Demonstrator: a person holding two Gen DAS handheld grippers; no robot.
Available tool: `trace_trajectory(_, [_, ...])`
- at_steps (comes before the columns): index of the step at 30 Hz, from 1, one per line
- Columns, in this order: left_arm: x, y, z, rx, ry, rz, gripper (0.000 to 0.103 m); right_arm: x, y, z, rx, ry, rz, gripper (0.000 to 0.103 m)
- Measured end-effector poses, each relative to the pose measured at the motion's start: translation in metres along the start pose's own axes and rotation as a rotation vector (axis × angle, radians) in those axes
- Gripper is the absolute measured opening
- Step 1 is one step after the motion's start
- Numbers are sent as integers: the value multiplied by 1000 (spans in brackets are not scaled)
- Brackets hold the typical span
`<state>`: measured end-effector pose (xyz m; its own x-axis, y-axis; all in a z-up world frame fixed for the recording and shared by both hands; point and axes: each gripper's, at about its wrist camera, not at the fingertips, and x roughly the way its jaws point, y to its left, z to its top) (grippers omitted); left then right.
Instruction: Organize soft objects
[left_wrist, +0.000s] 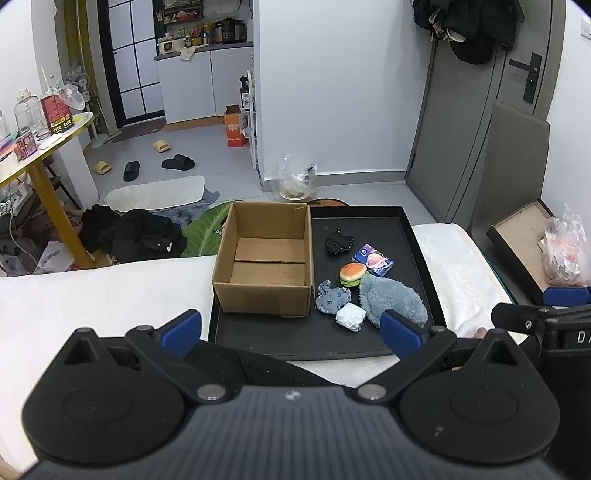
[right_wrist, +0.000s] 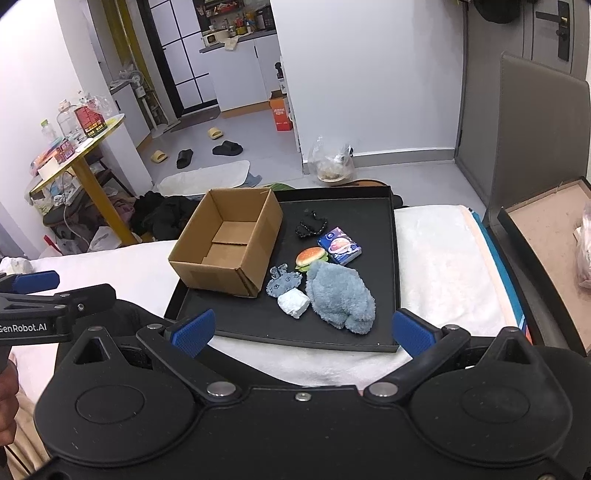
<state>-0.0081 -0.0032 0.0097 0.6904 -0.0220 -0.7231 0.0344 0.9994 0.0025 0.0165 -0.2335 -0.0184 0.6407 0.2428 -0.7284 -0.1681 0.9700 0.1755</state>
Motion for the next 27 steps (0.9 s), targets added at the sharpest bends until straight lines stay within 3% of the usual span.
trace_trajectory(27, [-3,2,-2,-29,-21,-18,103,-2,-2,-2,11,-4,-18,103])
